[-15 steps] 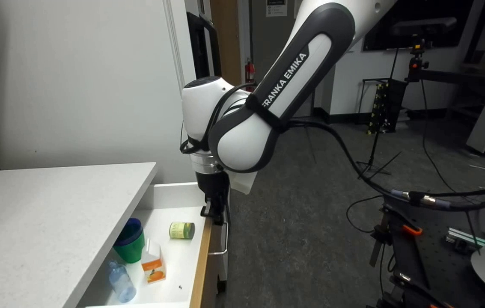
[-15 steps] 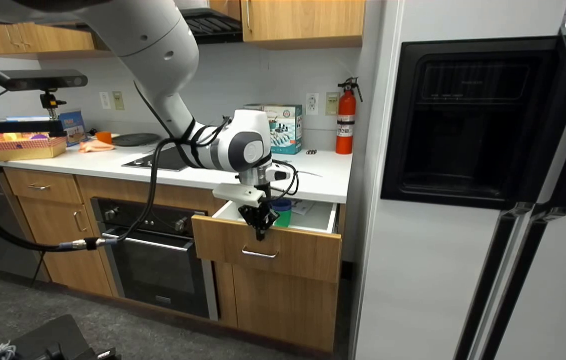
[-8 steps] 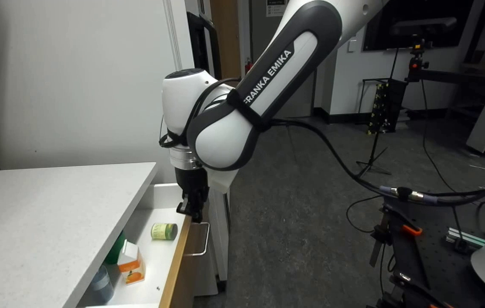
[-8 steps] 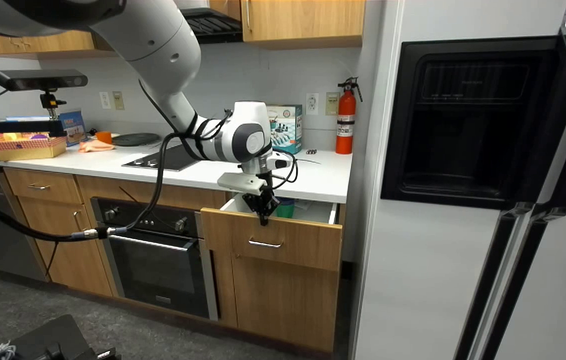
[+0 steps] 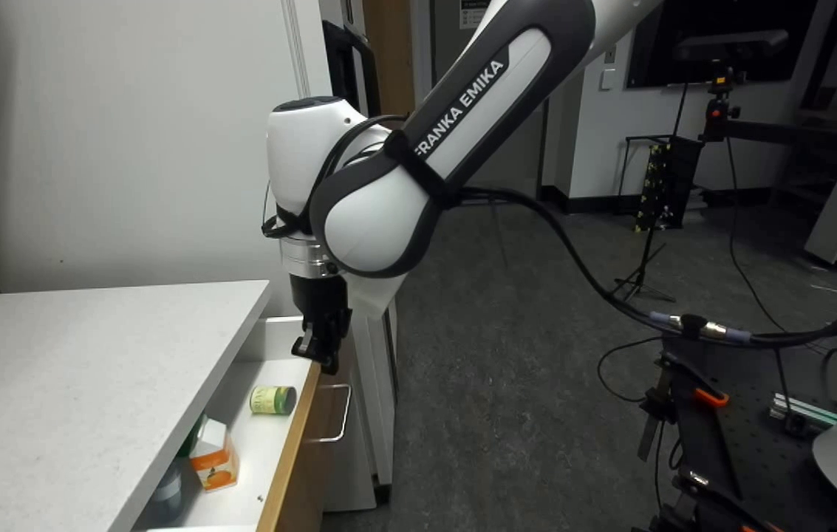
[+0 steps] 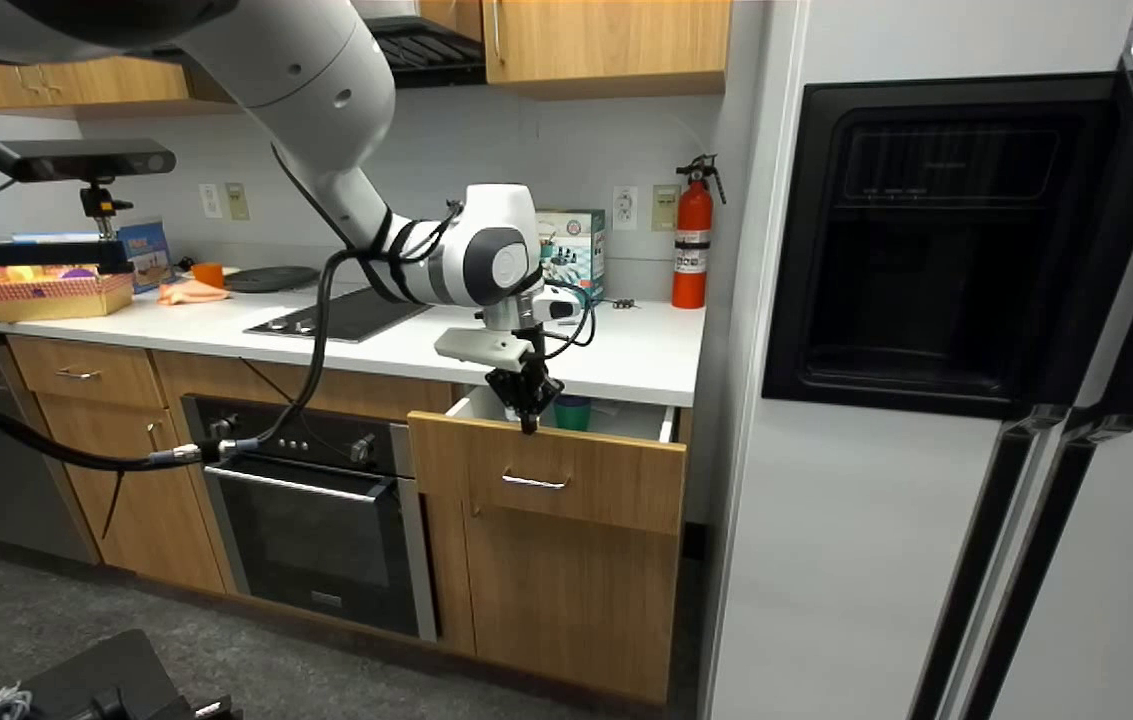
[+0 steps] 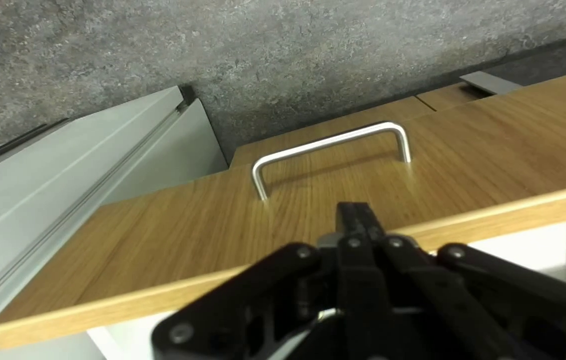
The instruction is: Close the drawer on the right
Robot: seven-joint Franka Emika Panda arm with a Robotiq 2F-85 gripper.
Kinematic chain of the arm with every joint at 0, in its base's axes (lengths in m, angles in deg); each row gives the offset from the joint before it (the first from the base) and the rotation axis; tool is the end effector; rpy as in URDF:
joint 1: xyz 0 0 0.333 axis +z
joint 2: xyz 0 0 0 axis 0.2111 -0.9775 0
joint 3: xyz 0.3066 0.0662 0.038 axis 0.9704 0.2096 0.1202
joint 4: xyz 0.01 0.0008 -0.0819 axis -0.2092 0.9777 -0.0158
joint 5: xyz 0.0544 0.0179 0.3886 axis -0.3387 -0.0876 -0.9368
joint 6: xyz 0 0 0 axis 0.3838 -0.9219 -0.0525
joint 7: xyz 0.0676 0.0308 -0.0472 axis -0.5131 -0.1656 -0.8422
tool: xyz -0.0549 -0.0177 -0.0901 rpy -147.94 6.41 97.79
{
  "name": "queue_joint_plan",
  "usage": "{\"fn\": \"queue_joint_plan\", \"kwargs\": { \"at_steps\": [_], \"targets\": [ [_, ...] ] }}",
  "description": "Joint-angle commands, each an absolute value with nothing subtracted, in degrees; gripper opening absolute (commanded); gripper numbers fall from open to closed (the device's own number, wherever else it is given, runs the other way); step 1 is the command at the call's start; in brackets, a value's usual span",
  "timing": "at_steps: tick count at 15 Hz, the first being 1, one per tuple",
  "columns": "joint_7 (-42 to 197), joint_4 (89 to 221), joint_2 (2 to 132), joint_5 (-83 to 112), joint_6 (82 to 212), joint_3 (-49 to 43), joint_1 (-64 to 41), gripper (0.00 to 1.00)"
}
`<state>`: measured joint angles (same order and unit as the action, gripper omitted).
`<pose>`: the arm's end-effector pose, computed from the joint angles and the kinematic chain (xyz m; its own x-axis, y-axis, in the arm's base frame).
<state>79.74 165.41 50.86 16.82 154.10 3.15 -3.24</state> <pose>0.6561 0.1277 0.2476 0.9831 0.1348 0.1236 0.1317 -0.9907 0.0327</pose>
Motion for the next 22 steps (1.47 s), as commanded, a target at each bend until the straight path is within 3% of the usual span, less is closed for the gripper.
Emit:
{"fn": "queue_joint_plan", "kwargs": {
  "at_steps": [1,8,22],
  "targets": [
    [79.61,165.39,50.90,16.64,154.00,2.97,-3.08,0.01],
    [79.86,164.52,47.84,17.05,155.75,2.49,-2.98,0.00],
    [77.40,147.57,35.79,17.09,158.02,3.65,-1.13,0.00]
  ]
}}
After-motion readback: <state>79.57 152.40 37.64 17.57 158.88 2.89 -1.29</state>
